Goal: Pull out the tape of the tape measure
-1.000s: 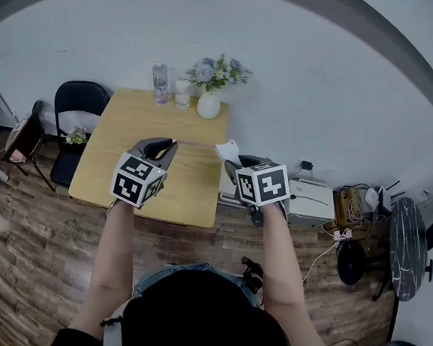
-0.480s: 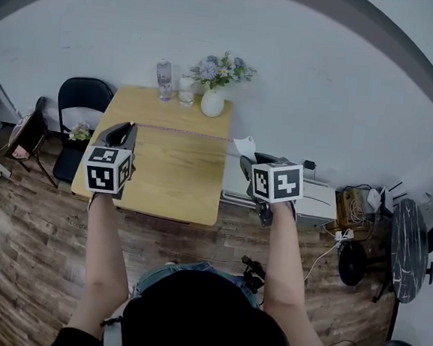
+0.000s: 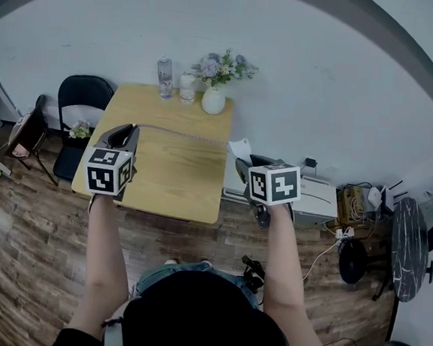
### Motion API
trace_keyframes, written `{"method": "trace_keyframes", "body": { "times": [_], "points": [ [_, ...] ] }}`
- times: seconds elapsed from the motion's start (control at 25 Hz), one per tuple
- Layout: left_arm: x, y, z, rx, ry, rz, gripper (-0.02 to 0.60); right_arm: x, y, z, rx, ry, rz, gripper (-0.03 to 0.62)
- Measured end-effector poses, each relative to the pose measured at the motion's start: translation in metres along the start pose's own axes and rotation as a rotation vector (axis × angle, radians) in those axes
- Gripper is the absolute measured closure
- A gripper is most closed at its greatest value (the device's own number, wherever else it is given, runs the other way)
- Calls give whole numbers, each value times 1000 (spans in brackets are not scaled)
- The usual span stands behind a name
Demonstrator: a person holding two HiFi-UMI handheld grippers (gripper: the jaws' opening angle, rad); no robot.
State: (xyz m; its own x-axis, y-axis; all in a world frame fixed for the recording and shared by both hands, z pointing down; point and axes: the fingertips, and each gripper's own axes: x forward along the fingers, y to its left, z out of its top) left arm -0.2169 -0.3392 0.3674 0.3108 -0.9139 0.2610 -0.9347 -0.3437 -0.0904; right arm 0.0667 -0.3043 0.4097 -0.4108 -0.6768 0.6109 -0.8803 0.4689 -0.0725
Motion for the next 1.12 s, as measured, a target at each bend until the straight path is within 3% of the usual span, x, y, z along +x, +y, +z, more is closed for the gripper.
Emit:
{"method": "trace_keyframes", "body": {
  "times": [0.32,0.44,0.72,1.12],
  "points": [
    [5,4,-15,-29,16,11,540,13,4,-12,29,33,-19,448],
    [8,8,-27,-6,34,37,540,21,8,-17,49,47,-31,448],
    [20,17,-77,-26,94,102,540,52,19,-47,111,105,-76,447],
    [43,16,-144,-69,180,74,540,90,29,-111,203,169,-160,448]
  ]
}}
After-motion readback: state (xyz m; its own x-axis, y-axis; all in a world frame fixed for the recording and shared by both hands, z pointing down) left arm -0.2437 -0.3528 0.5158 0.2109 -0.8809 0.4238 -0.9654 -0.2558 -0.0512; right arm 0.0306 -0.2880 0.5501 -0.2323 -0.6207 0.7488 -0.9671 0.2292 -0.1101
